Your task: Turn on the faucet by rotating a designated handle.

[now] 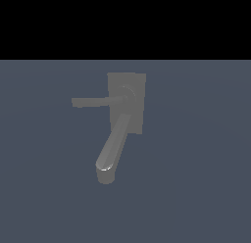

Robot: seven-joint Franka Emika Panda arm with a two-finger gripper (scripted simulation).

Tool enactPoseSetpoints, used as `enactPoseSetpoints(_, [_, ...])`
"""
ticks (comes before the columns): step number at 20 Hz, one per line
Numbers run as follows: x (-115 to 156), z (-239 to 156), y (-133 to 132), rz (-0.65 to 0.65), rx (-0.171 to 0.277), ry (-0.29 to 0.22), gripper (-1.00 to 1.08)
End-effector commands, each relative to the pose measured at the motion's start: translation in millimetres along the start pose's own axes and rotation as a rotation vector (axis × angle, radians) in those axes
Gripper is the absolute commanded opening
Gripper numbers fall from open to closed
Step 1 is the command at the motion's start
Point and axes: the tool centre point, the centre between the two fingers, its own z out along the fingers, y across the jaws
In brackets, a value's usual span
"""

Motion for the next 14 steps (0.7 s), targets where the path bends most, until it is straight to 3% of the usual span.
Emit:
enactPoseSetpoints(1, [19,-17,-7,-0.049,-0.088,0.065,-1.0])
enactPoseSetpoints(7, [61,-55,-42,-0.195,-0.271,0.217,-1.0])
enactPoseSetpoints(14, [100,-90,-115,-0.412,-0.437,0.39,-1.0])
